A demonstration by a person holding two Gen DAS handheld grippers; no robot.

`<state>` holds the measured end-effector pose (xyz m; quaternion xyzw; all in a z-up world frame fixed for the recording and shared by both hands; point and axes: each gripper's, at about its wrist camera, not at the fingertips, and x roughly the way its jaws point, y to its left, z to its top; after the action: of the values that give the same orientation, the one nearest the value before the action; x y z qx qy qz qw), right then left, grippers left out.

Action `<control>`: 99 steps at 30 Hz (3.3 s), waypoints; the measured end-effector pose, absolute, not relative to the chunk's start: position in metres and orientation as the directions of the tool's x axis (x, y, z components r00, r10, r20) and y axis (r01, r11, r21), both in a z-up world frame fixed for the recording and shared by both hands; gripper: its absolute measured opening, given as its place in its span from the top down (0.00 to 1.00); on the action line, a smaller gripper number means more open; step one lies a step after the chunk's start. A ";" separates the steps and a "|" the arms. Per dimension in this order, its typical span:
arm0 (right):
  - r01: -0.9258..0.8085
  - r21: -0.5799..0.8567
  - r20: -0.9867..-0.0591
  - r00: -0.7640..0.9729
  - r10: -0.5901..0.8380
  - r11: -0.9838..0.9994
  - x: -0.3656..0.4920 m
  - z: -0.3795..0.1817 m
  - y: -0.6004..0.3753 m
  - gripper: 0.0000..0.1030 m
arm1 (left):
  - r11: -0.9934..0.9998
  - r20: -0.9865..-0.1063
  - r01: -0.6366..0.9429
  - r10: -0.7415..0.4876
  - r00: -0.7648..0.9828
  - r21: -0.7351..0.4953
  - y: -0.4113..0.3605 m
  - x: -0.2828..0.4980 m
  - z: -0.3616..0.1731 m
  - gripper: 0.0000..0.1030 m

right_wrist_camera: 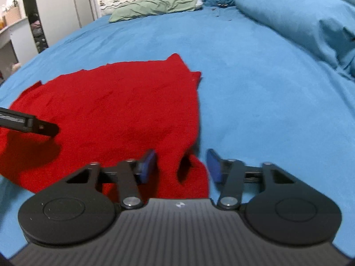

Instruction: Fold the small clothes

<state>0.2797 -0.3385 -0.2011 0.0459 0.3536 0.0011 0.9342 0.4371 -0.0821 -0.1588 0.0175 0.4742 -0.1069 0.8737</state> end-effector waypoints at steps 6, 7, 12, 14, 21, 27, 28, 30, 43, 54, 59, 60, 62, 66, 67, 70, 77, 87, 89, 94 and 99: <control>0.052 0.198 -0.683 0.724 0.099 0.979 0.281 -0.191 -0.344 0.76 | 0.979 -0.844 0.198 -0.143 0.518 -0.044 -0.086 0.437 -0.157 0.00; 0.078 0.238 -0.687 0.718 0.112 0.968 0.282 -0.188 -0.348 0.77 | 0.978 -0.846 0.202 -0.143 0.514 -0.043 -0.087 0.438 -0.155 0.00; 0.128 0.406 -0.653 0.733 0.189 0.905 0.284 -0.148 -0.356 0.78 | 0.976 -0.843 0.202 -0.170 0.511 -0.075 -0.074 0.436 -0.141 0.00; 0.077 0.402 -0.624 0.752 0.212 0.912 0.288 -0.121 -0.340 0.78 | 0.977 -0.828 0.203 -0.164 0.536 -0.062 -0.060 0.431 -0.128 0.00; -0.282 0.415 -0.531 0.697 0.482 0.865 0.334 -0.046 -0.195 0.78 | 0.982 -0.784 0.189 -0.135 0.606 -0.022 0.037 0.387 -0.100 0.00; -0.477 0.371 -0.717 0.397 0.572 0.797 0.378 -0.123 -0.034 0.79 | 0.990 -0.809 0.087 -0.139 0.571 -0.109 0.119 0.352 -0.135 0.00; -0.481 0.351 -0.750 0.369 0.548 0.804 0.380 -0.139 -0.018 0.79 | 0.989 -0.809 0.074 -0.146 0.569 -0.126 0.127 0.349 -0.140 0.00; -0.487 0.304 -0.790 0.351 0.503 0.818 0.379 -0.167 0.002 0.78 | 0.984 -0.802 0.059 -0.169 0.573 -0.166 0.137 0.344 -0.147 0.00; -0.388 0.241 -0.538 0.709 0.456 0.889 0.295 -0.100 -0.110 0.10 | 0.960 -0.740 0.090 -0.264 0.619 -0.266 0.145 0.343 -0.142 0.00; -0.237 0.012 -0.577 0.792 0.200 0.972 0.234 -0.194 -0.114 0.12 | 0.952 -0.708 0.079 -0.273 0.651 -0.295 0.135 0.354 -0.129 0.00; -0.219 -0.002 -0.611 0.773 0.172 0.976 0.235 -0.215 -0.110 0.13 | 0.945 -0.698 0.065 -0.282 0.659 -0.320 0.134 0.361 -0.127 0.00; -0.213 -0.006 -0.618 0.769 0.164 0.977 0.234 -0.220 -0.111 0.13 | 0.945 -0.696 0.066 -0.283 0.660 -0.321 0.132 0.362 -0.126 0.00; -0.206 -0.003 -0.614 0.772 0.161 0.979 0.234 -0.223 -0.113 0.13 | 0.945 -0.694 0.072 -0.285 0.661 -0.319 0.131 0.364 -0.125 0.00; -0.154 0.040 -0.574 0.805 0.149 0.987 0.229 -0.217 -0.119 0.13 | 0.949 -0.696 0.068 -0.273 0.664 -0.307 0.127 0.371 -0.126 0.00; -0.141 0.039 -0.569 0.811 0.138 0.989 0.230 -0.216 -0.120 0.13 | 0.949 -0.696 0.063 -0.270 0.666 -0.308 0.127 0.374 -0.127 0.00; -0.117 0.032 -0.590 0.799 0.113 0.993 0.239 -0.221 -0.119 0.13 | 0.953 -0.705 0.033 -0.246 0.666 -0.301 0.127 0.383 -0.132 0.00; -0.034 -0.076 -0.525 0.851 -0.011 0.997 0.231 -0.207 -0.135 0.16 | 0.988 -0.777 0.004 -0.123 0.618 -0.153 0.158 0.377 -0.153 0.00; -0.096 -0.112 -0.593 0.805 0.011 0.989 0.231 -0.219 -0.148 0.14 | 0.995 -0.794 0.085 -0.094 0.601 -0.054 0.162 0.348 -0.160 0.00; -0.130 -0.082 -0.613 0.788 0.053 0.988 0.230 -0.212 -0.152 0.14 | 0.994 -0.789 0.078 -0.110 0.604 -0.079 0.161 0.348 -0.148 0.03; -0.245 0.125 -0.585 0.764 0.271 0.962 0.233 -0.156 -0.182 0.04 | 0.987 -0.707 0.106 -0.162 0.689 -0.122 0.156 0.355 -0.096 0.00; -0.268 0.320 -0.604 0.681 0.413 0.909 0.291 -0.108 -0.201 0.00 | 0.949 -0.742 0.169 -0.314 0.592 -0.267 0.153 0.419 -0.089 0.00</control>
<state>0.2912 -0.2008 -0.1079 0.1031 0.3529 0.1869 0.9110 0.4189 0.1532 -0.0892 -0.0841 0.4306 -0.1361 0.8882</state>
